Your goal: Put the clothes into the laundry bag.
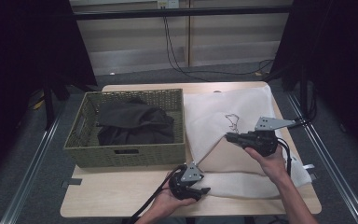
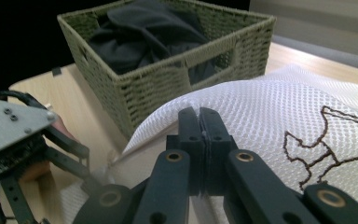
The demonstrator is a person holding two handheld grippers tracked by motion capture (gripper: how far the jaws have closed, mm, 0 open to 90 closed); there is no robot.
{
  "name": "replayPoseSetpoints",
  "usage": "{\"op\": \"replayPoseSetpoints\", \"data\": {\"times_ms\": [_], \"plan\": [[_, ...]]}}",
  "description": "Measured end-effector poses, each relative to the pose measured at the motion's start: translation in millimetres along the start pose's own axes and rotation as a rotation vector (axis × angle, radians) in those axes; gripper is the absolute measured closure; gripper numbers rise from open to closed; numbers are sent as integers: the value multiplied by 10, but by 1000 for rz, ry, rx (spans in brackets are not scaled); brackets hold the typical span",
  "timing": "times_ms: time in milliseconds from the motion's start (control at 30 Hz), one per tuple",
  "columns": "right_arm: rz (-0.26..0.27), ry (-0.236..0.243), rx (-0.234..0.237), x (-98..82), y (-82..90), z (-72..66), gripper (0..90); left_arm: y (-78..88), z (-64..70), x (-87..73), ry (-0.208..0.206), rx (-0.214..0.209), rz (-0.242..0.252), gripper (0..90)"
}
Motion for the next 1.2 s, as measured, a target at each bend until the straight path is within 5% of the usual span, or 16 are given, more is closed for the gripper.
{"op": "replayPoseSetpoints", "data": {"times_ms": [167,367,667,900,1033,1200], "plan": [[29,-10,-4,66,27,32,891,62,20,76,23,-34,73,529],[46,-22,-12,80,85,66,891,219,40,127,52,-65,100,461],[54,-33,-25,51,180,115,891,685,-44,231,52,-35,145,273],[61,-35,-27,55,212,121,891,1233,-403,256,66,70,193,213],[51,-30,-25,36,191,110,890,1622,-768,252,80,159,208,191],[49,-30,-23,27,177,114,890,1969,-1132,238,120,218,226,173]]}}
Point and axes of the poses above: each handheld gripper's, and its own axes: y roughly backward along the jaws, x roughly out of its top, z roughly to its right, the point moved 9 cm from there along -y, roughly forward along the jaws, and after that the axes turned 5 degrees about -x, right-handed, at the moved point
